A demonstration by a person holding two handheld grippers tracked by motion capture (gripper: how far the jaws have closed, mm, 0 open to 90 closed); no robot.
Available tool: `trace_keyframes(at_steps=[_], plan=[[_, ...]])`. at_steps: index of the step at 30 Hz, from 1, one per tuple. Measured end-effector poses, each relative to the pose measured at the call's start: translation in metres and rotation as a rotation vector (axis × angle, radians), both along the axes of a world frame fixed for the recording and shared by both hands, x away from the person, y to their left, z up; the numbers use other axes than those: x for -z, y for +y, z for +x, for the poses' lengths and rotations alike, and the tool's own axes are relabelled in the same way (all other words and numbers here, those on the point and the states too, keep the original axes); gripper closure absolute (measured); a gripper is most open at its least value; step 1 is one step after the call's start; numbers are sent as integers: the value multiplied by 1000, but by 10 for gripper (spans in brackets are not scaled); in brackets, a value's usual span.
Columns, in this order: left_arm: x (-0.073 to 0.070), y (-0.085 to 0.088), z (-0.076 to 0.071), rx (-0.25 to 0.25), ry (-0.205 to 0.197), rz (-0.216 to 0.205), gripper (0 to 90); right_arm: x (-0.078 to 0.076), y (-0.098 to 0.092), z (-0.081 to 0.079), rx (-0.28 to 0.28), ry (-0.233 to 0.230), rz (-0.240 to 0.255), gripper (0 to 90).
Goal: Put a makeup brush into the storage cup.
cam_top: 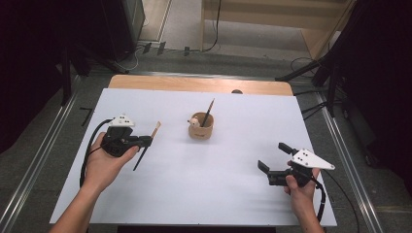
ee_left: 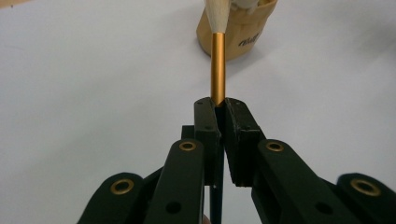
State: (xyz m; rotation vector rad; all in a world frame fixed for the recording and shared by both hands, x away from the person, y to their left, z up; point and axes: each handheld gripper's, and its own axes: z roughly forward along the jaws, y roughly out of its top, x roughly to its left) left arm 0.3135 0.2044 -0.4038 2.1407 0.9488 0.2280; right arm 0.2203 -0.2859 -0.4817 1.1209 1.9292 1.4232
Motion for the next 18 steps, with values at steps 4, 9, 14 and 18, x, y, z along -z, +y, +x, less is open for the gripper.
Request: trace_keyframes(at_steps=[4,9,14,18], plan=[[-5,1,-2,-15,-58,-38,856,0,0,0,-4,5,0,0],[-10,1,-5,-14,-123,-84,856,1,-1,0,-3,2,0,0],[-13,3,-6,-34,-155,-146,856,2,-1,1,16,3,-9,9],[-16,4,-5,-30,-178,-191,855,3,0,1,18,2,-9,51]])
